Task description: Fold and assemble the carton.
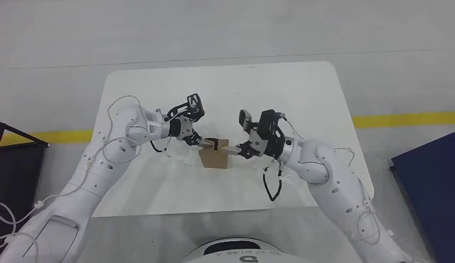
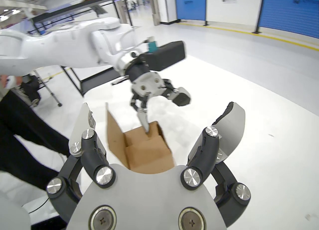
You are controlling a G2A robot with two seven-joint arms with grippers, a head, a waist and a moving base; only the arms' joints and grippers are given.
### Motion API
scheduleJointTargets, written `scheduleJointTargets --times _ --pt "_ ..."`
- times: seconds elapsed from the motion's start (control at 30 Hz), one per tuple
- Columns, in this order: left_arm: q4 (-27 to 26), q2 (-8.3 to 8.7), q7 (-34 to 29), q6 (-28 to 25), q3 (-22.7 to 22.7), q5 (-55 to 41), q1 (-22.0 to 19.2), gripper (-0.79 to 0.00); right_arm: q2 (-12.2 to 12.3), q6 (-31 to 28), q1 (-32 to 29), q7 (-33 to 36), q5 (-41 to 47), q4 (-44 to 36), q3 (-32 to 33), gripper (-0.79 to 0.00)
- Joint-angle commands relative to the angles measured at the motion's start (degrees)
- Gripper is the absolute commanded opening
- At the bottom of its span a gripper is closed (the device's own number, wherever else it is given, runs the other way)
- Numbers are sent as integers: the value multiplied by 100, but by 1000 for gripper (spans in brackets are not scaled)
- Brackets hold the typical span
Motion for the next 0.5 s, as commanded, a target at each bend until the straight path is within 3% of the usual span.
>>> scheduleJointTargets --times 0.0,0.03,0.07,0.13,0.17,0.3,0.47 --pt "25 -7 -1 -11 25 -12 -28 0 6 -122 34 342 23 -33 -146 0" --pt "37 -9 -7 -11 35 -11 -41 0 1 -110 56 441 36 -16 -229 -6" --pt "46 -12 -2 -11 44 -20 -50 0 -7 -99 87 498 55 6 -303 -65" --pt "65 -16 5 -13 58 -26 -67 0 -23 -97 150 553 82 93 -443 -320" --pt "73 -17 8 -13 65 -27 -74 0 -30 -109 186 576 103 131 -502 -400" --pt "97 -20 17 -6 82 -36 -89 0 -46 -4 311 651 76 318 -631 -459" --pt "94 -16 45 7 87 -22 -89 0 -67 124 395 541 143 704 -726 -646"
